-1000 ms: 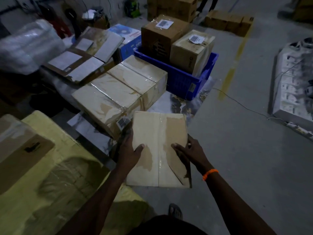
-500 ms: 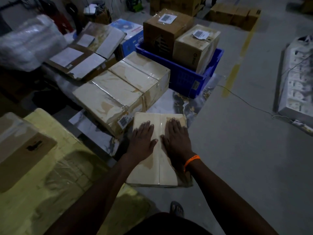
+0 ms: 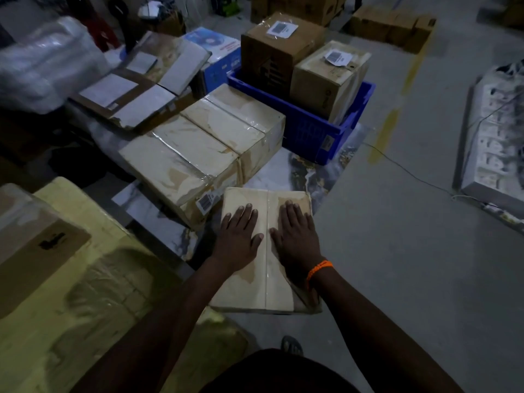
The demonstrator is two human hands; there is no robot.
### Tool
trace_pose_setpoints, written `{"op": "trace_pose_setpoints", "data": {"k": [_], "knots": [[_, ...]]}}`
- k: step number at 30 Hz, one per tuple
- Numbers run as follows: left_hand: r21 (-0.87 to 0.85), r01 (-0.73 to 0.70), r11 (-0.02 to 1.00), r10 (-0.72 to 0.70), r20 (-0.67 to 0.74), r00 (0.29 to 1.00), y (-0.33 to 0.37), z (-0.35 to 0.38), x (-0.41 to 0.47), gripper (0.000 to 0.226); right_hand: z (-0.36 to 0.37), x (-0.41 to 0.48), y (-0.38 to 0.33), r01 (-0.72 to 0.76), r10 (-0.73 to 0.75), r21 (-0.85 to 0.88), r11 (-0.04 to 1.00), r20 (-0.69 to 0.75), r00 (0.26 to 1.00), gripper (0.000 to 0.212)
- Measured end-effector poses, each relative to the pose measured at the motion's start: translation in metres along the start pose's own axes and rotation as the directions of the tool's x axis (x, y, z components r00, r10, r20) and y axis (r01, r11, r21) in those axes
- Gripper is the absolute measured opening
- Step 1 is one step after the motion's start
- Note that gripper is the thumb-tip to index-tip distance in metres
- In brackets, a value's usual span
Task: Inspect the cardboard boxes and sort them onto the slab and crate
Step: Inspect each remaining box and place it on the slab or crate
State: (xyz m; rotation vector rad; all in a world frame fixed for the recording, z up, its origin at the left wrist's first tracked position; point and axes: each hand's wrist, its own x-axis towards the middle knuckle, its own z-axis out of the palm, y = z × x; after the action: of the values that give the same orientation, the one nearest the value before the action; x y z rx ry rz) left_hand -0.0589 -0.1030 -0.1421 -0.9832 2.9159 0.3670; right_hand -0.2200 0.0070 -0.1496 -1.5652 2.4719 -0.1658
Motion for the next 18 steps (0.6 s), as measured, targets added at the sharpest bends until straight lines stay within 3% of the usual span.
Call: {"op": "trace_pose_setpoints", "data": {"k": [4, 10, 18], "knots": [[0.008, -0.034, 0.999, 0.034, -0.001, 0.999, 0.003, -0.001, -0.017, 0.077, -0.005, -0.019, -0.005, 0.036, -0.036, -0.007, 0.999, 0.048, 0.998, 0.072], [0.026, -0.164, 0.986, 0.166, -0.123, 0.979, -0.003, 0.024, -0.096, 0.061, 0.024, -0.098, -0.006, 0.159, -0.158, -0.002, 0.987, -0.113, 0.981, 0.069], [-0.049, -0.174, 0.983, 0.170, -0.082, 0.982, -0.005, 0.022, -0.125, 0.079, 0.041, -0.133, -0.004, 0.147, -0.146, -0.005, 0.989, -0.142, 0.979, 0.068]]}}
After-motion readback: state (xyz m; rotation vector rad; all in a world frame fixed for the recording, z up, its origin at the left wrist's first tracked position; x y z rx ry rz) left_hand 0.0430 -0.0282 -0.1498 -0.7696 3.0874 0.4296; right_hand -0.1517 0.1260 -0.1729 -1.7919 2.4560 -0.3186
